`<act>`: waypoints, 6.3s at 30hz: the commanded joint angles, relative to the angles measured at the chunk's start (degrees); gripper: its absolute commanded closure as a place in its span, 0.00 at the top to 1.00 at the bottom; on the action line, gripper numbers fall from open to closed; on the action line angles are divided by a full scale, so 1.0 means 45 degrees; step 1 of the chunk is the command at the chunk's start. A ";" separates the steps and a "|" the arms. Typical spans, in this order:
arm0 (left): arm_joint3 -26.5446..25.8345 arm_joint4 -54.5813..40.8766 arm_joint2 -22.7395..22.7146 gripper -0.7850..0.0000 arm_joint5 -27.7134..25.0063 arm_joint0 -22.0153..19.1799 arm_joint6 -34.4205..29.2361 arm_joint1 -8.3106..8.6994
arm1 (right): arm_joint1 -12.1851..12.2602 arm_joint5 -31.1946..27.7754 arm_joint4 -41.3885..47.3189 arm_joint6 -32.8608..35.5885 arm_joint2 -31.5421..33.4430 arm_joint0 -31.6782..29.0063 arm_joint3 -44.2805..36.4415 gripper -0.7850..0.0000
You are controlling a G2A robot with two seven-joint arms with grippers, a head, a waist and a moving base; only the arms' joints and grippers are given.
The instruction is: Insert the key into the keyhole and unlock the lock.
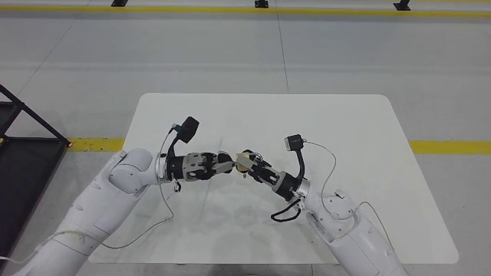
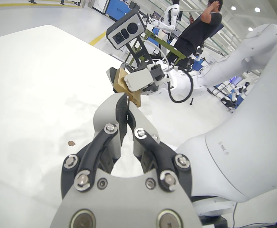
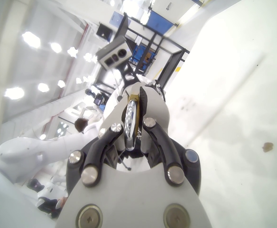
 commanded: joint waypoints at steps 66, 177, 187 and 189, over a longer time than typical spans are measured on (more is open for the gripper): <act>-0.1219 1.4277 -0.0413 0.00 0.0000 0.0774 1.2144 0.0558 | 0.0000 0.0000 -0.0001 0.0001 -0.0001 0.0000 0.0000 0.00; -0.2587 2.1732 -0.6215 1.00 0.2974 0.4598 1.9238 0.1446 | -0.0317 0.6408 -0.6906 0.0208 -0.2231 0.0817 -0.0291 0.00; -0.2587 2.1732 -0.6215 1.00 0.2974 0.4598 1.9238 0.1446 | -0.0384 0.7780 -0.8200 0.0701 -0.2440 0.0957 -0.0310 0.00; -0.2587 2.1732 -0.6215 1.00 0.2974 0.4598 1.9238 0.1446 | -0.0390 0.7893 -0.8357 0.0776 -0.2424 0.0978 -0.0305 0.00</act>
